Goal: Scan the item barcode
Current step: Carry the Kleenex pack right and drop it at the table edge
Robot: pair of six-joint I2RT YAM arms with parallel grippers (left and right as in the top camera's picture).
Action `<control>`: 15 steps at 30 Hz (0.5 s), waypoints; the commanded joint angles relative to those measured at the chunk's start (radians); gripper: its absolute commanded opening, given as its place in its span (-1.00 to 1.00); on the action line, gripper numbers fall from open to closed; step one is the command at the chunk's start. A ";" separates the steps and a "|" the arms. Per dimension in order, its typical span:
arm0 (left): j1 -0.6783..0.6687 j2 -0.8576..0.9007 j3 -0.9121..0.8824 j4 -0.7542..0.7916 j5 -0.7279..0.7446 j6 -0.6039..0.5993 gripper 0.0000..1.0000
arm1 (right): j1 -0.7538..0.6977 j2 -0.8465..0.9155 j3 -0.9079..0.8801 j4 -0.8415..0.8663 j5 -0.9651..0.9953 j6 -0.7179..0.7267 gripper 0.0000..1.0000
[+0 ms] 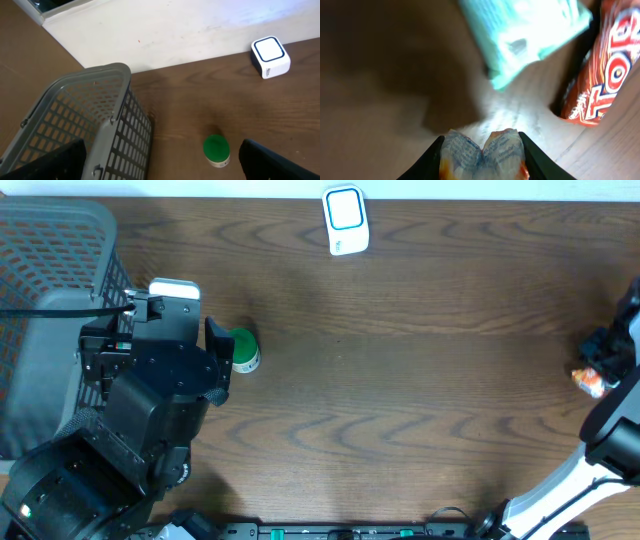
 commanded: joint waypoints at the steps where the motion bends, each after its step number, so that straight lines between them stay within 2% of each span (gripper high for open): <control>1: 0.003 0.003 0.006 -0.003 -0.020 0.005 0.96 | -0.037 -0.001 -0.027 0.021 0.003 0.064 -0.28; 3: 0.003 0.003 0.006 -0.003 -0.020 0.005 0.96 | -0.048 -0.001 -0.026 0.032 0.003 0.064 0.08; 4: 0.003 0.004 0.006 -0.003 -0.020 0.005 0.96 | -0.052 -0.001 -0.021 0.034 0.003 0.064 0.40; 5: 0.003 0.004 0.006 -0.003 -0.020 0.005 0.96 | -0.055 -0.001 -0.013 0.031 0.003 0.064 0.58; 6: 0.003 0.003 0.006 -0.003 -0.020 0.005 0.96 | -0.056 -0.002 0.008 0.014 -0.008 0.064 0.99; 15: 0.003 0.003 0.006 -0.003 -0.020 0.005 0.96 | -0.032 -0.002 0.296 -0.193 -0.156 0.063 0.99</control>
